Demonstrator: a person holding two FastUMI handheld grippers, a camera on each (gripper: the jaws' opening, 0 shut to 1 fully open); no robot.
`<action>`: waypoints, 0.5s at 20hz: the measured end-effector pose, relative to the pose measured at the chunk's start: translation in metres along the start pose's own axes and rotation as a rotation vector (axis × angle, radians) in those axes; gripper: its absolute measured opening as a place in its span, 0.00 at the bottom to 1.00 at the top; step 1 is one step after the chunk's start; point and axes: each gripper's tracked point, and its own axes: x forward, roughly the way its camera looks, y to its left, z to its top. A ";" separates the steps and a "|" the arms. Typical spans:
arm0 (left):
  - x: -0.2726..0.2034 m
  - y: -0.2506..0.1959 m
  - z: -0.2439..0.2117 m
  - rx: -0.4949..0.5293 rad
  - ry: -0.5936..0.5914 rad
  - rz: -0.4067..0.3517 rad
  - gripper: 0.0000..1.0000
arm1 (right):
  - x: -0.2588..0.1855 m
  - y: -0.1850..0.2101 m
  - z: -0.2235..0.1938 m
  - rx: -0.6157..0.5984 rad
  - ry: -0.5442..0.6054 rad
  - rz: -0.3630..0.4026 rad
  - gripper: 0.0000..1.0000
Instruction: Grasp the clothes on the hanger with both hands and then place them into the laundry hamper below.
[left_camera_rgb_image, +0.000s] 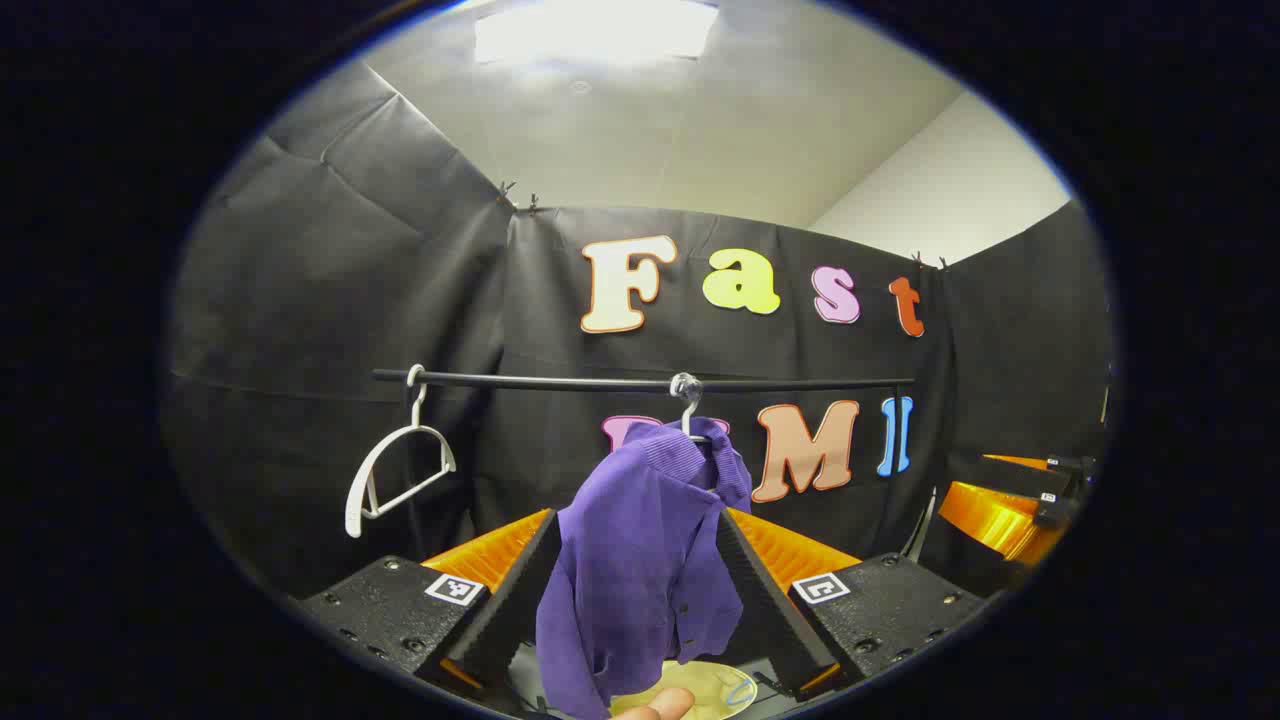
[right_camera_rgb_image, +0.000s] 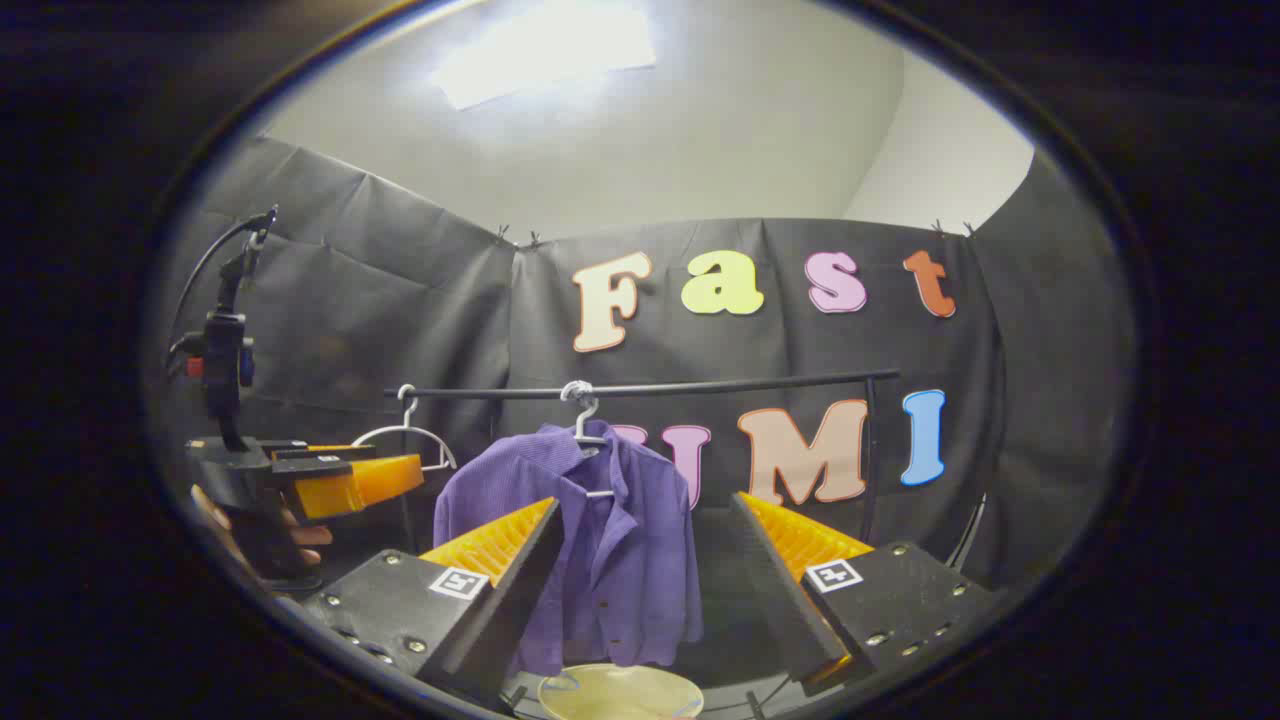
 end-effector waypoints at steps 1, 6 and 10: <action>0.000 -0.002 -0.001 -0.003 0.001 0.001 0.94 | -0.002 -0.002 0.003 0.007 -0.007 -0.003 1.00; 0.010 -0.009 -0.008 0.018 0.001 0.009 0.94 | -0.001 -0.007 -0.002 0.023 0.008 0.017 0.95; 0.025 -0.015 -0.015 0.077 -0.018 0.040 0.94 | 0.005 -0.012 -0.015 0.005 0.040 0.026 0.95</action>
